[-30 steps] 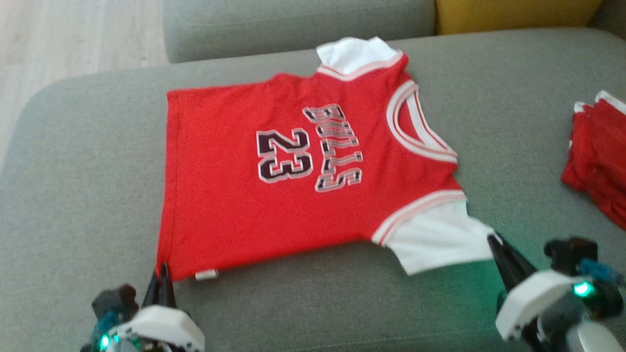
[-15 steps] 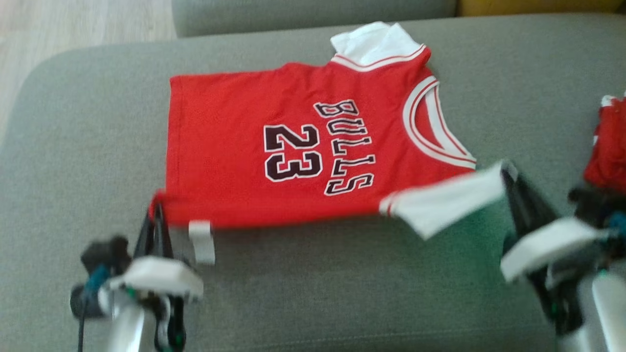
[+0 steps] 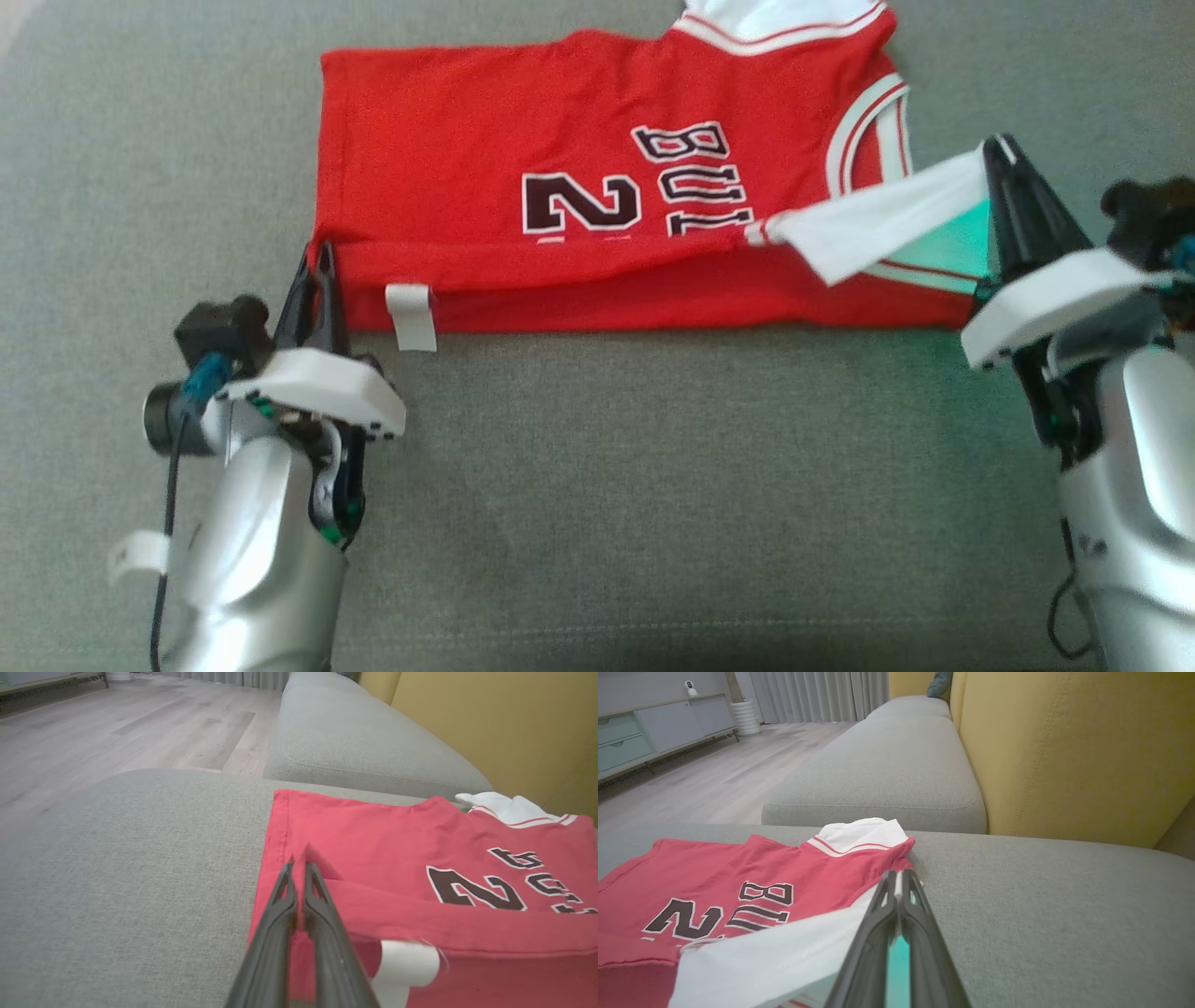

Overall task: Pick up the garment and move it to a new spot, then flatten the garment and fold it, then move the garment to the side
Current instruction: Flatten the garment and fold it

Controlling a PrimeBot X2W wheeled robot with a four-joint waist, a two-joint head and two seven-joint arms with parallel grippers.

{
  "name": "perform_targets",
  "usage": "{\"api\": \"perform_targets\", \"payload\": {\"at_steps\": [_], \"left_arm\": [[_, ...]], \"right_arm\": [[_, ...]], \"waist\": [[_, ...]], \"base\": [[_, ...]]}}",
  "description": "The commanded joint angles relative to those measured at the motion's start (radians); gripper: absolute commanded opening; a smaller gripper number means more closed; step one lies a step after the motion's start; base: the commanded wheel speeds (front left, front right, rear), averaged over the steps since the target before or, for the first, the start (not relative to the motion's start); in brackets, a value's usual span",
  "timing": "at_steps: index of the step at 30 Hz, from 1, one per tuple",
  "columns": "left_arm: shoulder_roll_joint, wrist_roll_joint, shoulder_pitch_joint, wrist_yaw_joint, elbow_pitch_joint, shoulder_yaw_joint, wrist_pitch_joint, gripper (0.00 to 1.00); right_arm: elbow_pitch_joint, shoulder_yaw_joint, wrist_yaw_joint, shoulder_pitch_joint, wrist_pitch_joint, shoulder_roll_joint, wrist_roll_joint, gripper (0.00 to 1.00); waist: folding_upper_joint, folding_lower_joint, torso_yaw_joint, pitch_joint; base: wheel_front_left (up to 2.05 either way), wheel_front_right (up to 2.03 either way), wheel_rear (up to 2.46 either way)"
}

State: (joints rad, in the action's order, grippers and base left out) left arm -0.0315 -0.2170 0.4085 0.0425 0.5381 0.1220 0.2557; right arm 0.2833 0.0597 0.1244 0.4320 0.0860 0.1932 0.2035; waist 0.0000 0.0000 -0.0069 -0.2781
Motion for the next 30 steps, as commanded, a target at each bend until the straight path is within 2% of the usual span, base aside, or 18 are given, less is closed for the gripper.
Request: {"api": "perform_targets", "payload": {"at_steps": [1, 10, 11, 12, 13, 19, 30], "left_arm": [[-0.019, 0.008, 0.052, -0.005, -0.010, -0.020, 0.006, 0.00], [-0.019, 0.007, 0.130, -0.010, 0.040, -0.011, 0.006, 0.00], [-0.019, 0.003, 0.134, -0.007, 0.045, -0.010, 0.006, 0.32], [-0.019, 0.002, 0.138, -0.003, 0.044, -0.010, 0.006, 0.86], [-0.019, -0.002, 0.138, 0.002, 0.041, -0.012, 0.006, 1.00], [-0.019, -0.048, 0.067, 0.031, -0.007, -0.016, 0.006, 1.00], [-0.019, -0.094, -0.102, 0.067, -0.075, 0.018, 0.006, 1.00]], "right_arm": [[0.005, 0.018, 0.006, 0.051, -0.025, 0.003, -0.011, 0.00], [0.181, -0.004, 0.006, 0.150, -0.126, -0.016, -0.064, 0.00], [0.199, -0.013, 0.006, 0.161, -0.147, -0.022, -0.070, 0.58], [0.215, -0.016, 0.006, 0.171, -0.169, -0.029, -0.076, 1.00], [0.229, -0.020, 0.006, 0.179, -0.193, -0.036, -0.079, 1.00], [0.289, -0.059, 0.006, 0.163, -0.302, -0.066, -0.100, 1.00], [0.305, -0.071, 0.006, -0.014, -0.331, -0.118, -0.059, 1.00]], "waist": [[0.0000, 0.0000, 0.009, -0.032], [0.0000, 0.0000, 0.015, -0.076], [0.0000, 0.0000, 0.015, -0.078], [0.0000, 0.0000, 0.015, -0.081], [0.0000, 0.0000, 0.014, -0.083], [0.0000, 0.0000, 0.013, -0.069], [0.0000, 0.0000, -0.013, -0.025]], "base": [[0.00, 0.00, 0.00], [0.00, 0.00, 0.00], [0.00, 0.00, 0.00], [0.00, 0.00, 0.00], [0.00, 0.00, 0.00], [0.00, 0.00, 0.00], [0.00, 0.00, 0.00]]}}
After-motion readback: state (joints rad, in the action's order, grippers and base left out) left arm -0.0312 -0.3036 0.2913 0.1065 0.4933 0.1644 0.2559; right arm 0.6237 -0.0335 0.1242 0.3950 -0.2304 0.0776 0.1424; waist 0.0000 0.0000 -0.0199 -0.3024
